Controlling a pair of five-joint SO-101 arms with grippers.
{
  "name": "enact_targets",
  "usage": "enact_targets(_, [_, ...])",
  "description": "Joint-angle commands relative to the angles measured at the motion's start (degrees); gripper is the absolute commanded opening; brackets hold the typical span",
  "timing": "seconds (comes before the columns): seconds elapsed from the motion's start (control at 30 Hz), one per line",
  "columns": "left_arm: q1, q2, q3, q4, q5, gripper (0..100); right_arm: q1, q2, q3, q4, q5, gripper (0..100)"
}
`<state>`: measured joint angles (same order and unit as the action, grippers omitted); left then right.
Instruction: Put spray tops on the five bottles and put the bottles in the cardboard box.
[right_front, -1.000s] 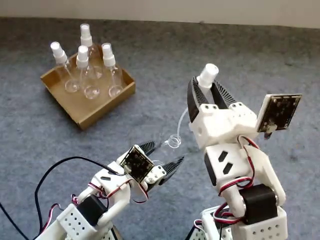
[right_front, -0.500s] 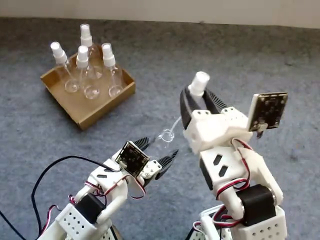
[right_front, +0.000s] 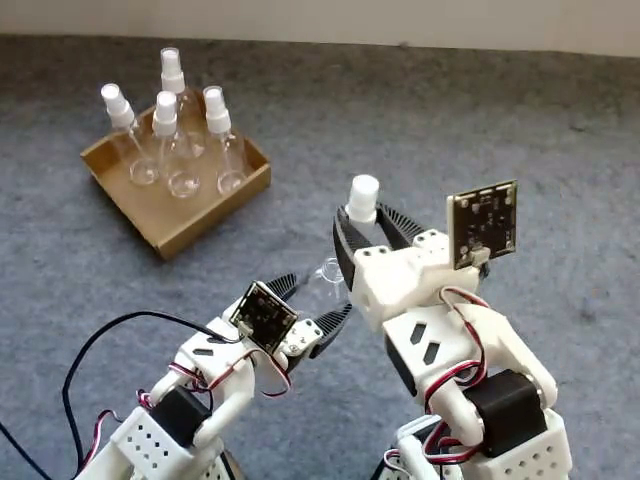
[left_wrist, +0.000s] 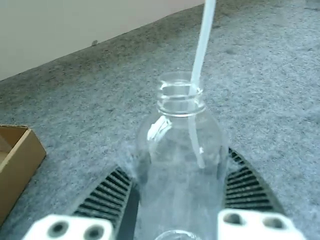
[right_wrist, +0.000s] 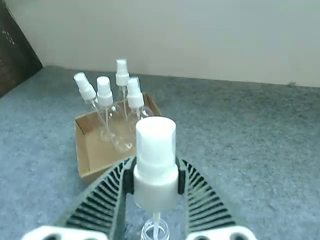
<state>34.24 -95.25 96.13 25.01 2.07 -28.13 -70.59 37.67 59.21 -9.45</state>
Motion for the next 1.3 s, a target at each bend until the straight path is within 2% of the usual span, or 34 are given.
enact_targets(0.0, [-0.75, -1.63, 1.45, -0.09, 0.44, 6, -0.75, -0.66, -0.22, 2.68, 1.41, 2.0])
enact_targets(0.1, [-0.75, -1.63, 1.45, -0.09, 0.44, 6, -1.36, -0.66, 2.15, 2.24, 1.49, 2.0])
enact_targets(0.27, [-0.84, -1.63, 1.45, -0.09, 0.44, 6, -8.75, -0.75, 8.75, 1.36, 1.58, 2.4])
enact_targets(0.33, [-0.84, -1.63, 1.45, -0.09, 0.44, 6, -8.84, -0.75, 9.19, 1.98, 4.13, 2.8])
enact_targets(0.4, [-0.84, -1.63, 1.45, -0.09, 0.44, 6, -8.22, -0.75, 8.04, 3.65, 6.95, 5.3])
enact_targets(0.63, [-0.84, -1.63, 1.45, -0.09, 0.44, 6, -7.96, -0.75, 2.59, 10.07, 7.47, 21.4])
enact_targets(0.93, [-0.84, -1.63, 1.45, -0.09, 0.44, 6, -7.78, -0.75, -13.23, 15.34, 7.47, 22.4])
enact_targets(1.0, [-0.84, -1.63, 1.45, -0.09, 0.35, 6, -5.67, -0.75, -14.2, 15.25, 7.47, 22.4])
enact_targets(1.13, [-0.84, -1.63, 1.45, -0.09, 0.35, 6, 4.97, -0.66, -12.44, 13.32, 7.47, 22.2])
enact_targets(1.27, [-0.84, -1.63, 1.45, -0.09, 0.35, 6, 10.24, -0.66, -5.58, 10.33, 7.56, 12.9])
